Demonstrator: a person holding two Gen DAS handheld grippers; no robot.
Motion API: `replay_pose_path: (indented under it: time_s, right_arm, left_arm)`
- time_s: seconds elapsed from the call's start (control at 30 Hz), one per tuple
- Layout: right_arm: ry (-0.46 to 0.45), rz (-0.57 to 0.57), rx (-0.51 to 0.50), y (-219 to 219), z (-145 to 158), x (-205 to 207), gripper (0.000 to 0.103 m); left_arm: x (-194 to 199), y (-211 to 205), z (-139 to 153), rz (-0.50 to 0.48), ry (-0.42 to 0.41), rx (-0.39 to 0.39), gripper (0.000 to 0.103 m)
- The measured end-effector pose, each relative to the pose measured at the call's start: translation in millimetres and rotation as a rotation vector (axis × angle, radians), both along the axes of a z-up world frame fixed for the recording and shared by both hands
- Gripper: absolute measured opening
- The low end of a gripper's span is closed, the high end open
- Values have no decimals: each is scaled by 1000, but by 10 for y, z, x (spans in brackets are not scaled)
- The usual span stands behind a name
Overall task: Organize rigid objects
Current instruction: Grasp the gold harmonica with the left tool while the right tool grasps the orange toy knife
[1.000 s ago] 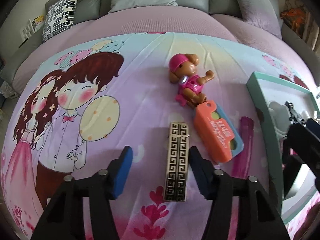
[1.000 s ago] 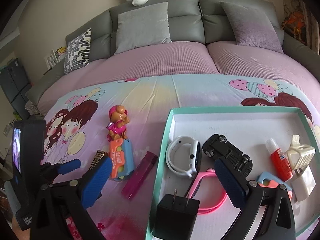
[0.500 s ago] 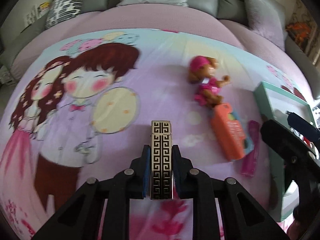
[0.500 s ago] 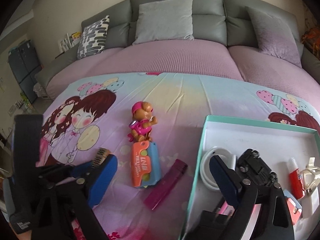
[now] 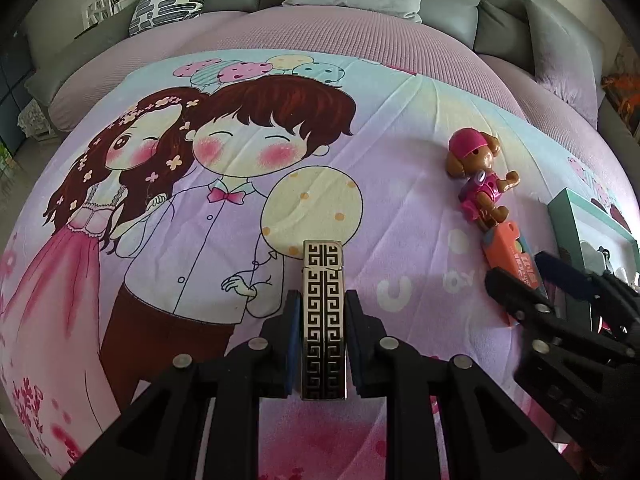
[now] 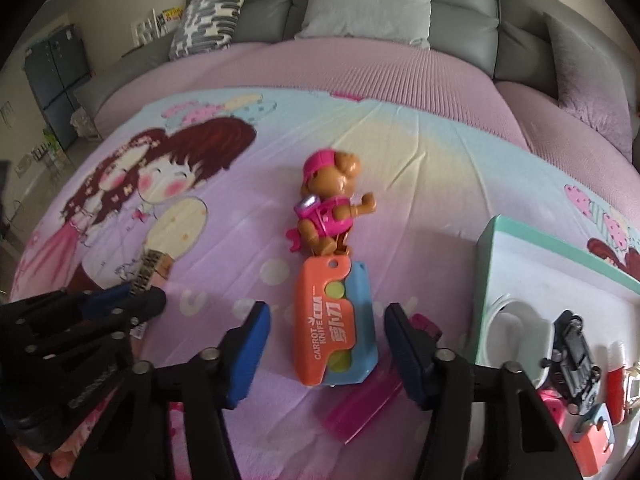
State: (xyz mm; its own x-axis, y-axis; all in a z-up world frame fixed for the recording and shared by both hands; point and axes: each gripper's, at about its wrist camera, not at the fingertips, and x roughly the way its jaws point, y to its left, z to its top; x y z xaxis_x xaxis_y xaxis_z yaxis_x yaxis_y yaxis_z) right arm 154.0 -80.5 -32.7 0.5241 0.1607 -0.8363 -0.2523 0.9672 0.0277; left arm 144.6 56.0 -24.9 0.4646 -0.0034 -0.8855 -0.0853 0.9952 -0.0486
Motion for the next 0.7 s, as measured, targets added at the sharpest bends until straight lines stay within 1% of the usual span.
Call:
replay_pose_path:
  time_s: [0.13, 0.2, 0.6, 0.7]
  right_arm:
    - [5, 4, -41, 37, -53, 5, 52]
    - [7, 17, -51, 62, -55, -9, 45]
    - [-4, 26, -76, 122, -82, -37, 45]
    - [-3, 17, -54, 101, -71, -49, 45]
  left_arm:
    - [11, 3, -3, 6, -2, -3, 22]
    - [16, 2, -2, 9, -3, -5, 22]
    - [41, -23, -34, 10, -13, 21, 22]
    - [45, -12, -31, 14, -18, 18, 21]
